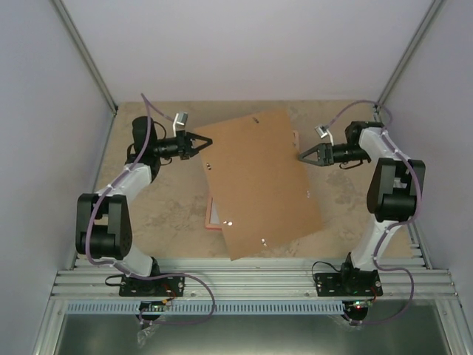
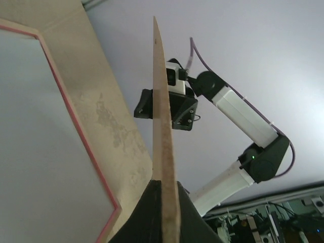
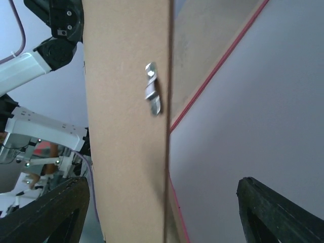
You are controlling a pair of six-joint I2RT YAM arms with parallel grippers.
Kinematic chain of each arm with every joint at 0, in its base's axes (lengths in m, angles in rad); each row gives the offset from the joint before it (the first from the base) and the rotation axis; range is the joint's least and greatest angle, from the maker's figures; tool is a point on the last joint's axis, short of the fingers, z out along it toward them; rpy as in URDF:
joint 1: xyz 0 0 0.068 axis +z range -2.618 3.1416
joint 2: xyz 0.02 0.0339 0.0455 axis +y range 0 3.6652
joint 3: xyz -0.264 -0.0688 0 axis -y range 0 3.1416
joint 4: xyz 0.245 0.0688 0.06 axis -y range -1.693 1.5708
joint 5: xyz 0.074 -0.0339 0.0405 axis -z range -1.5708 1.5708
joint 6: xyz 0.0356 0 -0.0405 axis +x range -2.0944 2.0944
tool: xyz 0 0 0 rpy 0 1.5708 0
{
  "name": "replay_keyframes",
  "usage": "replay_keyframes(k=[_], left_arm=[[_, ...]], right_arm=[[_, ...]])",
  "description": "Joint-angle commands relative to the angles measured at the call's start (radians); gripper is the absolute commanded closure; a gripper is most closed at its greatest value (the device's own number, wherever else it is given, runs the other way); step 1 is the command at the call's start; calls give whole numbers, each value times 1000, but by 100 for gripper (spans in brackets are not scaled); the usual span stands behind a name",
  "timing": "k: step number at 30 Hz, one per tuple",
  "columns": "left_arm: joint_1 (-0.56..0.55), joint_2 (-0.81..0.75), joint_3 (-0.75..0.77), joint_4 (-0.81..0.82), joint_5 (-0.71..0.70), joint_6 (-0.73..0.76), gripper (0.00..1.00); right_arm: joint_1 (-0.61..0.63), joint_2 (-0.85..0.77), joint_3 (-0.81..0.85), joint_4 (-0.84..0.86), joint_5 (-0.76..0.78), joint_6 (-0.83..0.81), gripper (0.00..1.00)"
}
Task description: Put the photo into the frame
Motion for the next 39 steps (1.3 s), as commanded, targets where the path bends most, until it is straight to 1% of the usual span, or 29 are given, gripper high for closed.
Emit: replay_keyframes(k=[1,4,5,7,9,11,15,17,19,21,23,24,25,28,29,32,33,35,36,39], left_arm=[[-20,15,17,63,73,-34,100],[-23,24,22,72,81,-42,100],[-24,27,23,75,82,-44,100],[-24,35,25,80,84,-47,100],[-24,45,30,83,83,-48,100],[-24,58,36,84,83,-46,100],[-24,86,56,79,82,-40,100],[-24,96,63,76,77,-37,100],[-24,103,67,62,67,-25,100],[-24,104,76,15,53,17,94],[-24,101,92,-65,29,85,89],[-24,99,101,-113,22,125,88],[-24,98,114,-164,10,170,86],[-24,94,145,-297,-24,278,78],[-24,92,148,-311,-34,289,73],[-24,85,153,-335,-72,308,50],[-24,82,157,-348,-88,323,45],[-23,70,165,-392,-129,361,32],[-22,64,166,-416,-155,388,27],[-18,42,150,-478,-232,444,18]], right_arm=[[25,-44,-41,4,-41,-25,21],[36,-60,-77,34,-36,-14,26],[38,-64,-91,44,-36,-10,30],[40,-70,-115,38,-43,-21,41],[40,-77,-131,20,-53,-45,49],[40,-86,-149,10,-62,-56,56],[40,-90,-173,8,-85,-53,66],[40,-93,-182,16,-97,-43,72],[39,-96,-190,34,-107,-24,81],[38,-102,-213,82,-110,41,89],[35,-104,-236,124,-123,81,96],[34,-104,-245,153,-128,107,99],[32,-104,-252,166,-132,128,99],[23,-99,-267,237,-155,202,99],[20,-94,-269,252,-164,222,99],[16,-76,-260,278,-188,255,99],[15,-73,-258,292,-195,270,99],[11,-71,-263,339,-213,323,99],[10,-71,-266,362,-217,346,100],[4,-85,-292,485,-214,471,99]])
